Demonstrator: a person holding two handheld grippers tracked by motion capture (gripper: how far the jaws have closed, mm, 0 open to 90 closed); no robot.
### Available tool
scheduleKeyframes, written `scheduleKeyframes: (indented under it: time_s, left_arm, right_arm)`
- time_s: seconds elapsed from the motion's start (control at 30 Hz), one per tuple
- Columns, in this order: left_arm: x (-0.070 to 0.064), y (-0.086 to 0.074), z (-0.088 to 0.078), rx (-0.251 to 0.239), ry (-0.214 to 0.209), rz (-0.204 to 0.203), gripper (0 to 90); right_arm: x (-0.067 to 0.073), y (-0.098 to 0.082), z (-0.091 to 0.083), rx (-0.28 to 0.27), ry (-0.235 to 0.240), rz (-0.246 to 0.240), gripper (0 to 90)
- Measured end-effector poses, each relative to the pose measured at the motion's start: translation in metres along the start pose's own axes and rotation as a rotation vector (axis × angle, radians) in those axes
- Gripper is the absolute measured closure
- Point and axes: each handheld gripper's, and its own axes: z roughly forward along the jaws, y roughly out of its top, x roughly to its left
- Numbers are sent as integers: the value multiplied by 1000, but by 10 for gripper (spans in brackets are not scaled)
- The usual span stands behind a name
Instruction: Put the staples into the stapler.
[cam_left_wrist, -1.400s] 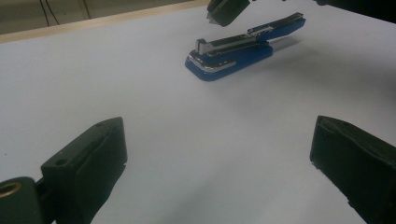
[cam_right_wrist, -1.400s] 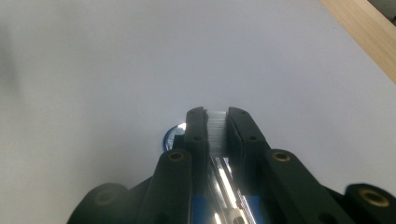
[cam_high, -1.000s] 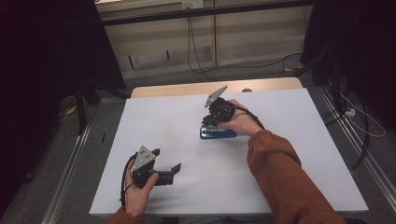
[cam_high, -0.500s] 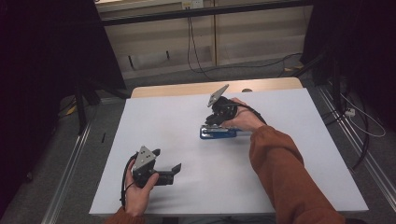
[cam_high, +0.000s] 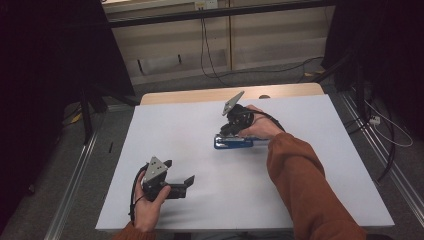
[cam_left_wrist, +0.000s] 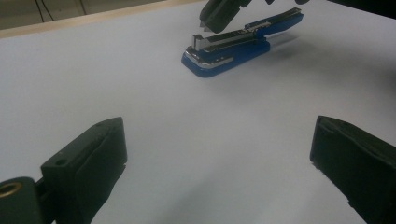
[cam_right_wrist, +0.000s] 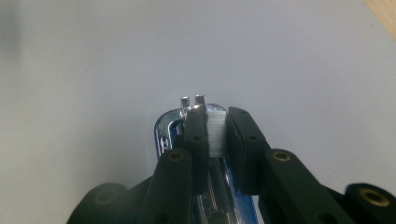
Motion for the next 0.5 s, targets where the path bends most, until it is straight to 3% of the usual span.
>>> scheduleKeyframes:
  time_s: [0.5]
  left_arm:
    - [0,0,0,-2,2,-2,40]
  right_arm:
    - [3,-2,1,-12,37,-64,792]
